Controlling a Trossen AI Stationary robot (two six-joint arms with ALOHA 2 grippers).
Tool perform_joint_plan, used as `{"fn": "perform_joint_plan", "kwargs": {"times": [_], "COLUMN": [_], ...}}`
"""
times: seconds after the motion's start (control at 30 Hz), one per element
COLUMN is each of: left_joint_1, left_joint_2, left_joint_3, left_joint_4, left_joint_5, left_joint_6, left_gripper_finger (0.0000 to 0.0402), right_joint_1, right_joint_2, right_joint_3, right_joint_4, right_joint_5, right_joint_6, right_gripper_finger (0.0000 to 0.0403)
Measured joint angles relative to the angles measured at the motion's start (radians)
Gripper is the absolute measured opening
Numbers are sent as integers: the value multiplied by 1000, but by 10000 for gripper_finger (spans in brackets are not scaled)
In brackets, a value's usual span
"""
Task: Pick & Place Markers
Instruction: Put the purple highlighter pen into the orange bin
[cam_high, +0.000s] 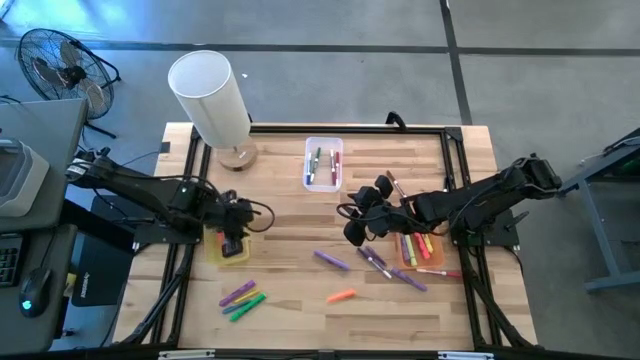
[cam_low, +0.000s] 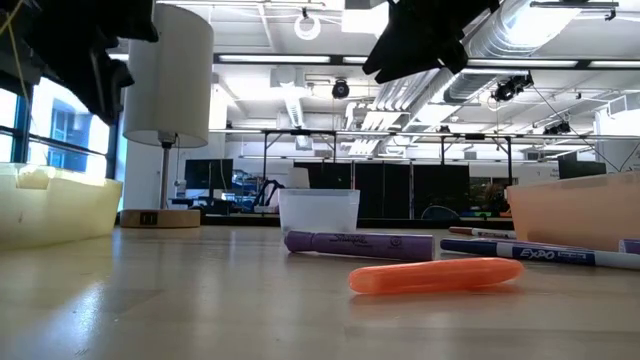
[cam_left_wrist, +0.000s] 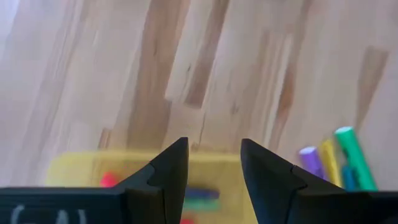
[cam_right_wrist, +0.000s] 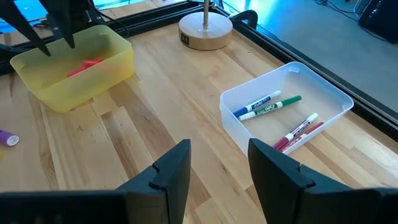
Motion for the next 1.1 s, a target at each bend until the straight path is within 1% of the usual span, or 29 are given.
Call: {"fn": "perform_joint_plan", "kwargs": {"times": [0.07,0.2,0.33,0.4,0.43,0.53,0.6,0.67,0.77,0.83,0.97,1.1], "left_joint_1": [0,-6,-66,-103,-121,-187,-233,-275,-342,-385,-468,-539], "left_joint_2": [6,66,151,217,247,312,351,388,430,449,462,515], "left_joint_3": [0,0,1,30,53,128,183,236,302,321,312,308], "left_joint_4": [39,89,115,102,100,24,13,-37,-96,-129,-102,-85], "left_joint_5": [5,49,69,74,75,69,68,69,72,78,141,156], "left_joint_6": [23,41,5,-36,-62,-157,-219,-287,-422,-523,-724,-869], "left_gripper_finger": [144,144,144,144,144,144,144,144,144,144,144,144], "right_joint_1": [0,0,1,2,5,8,14,24,45,60,70,74], "right_joint_2": [0,0,1,8,15,46,72,97,135,149,143,142], "right_joint_3": [0,0,0,0,0,0,0,0,0,0,0,0], "right_joint_4": [-4,-13,-15,-15,-15,-13,-15,-18,-10,-7,4,13], "right_joint_5": [0,-9,-26,-27,-28,-29,-33,-28,-14,-6,-3,7], "right_joint_6": [0,1,1,1,1,4,33,65,80,73,50,42], "right_gripper_finger": [149,149,149,149,149,149,149,149,149,149,149,149]}}
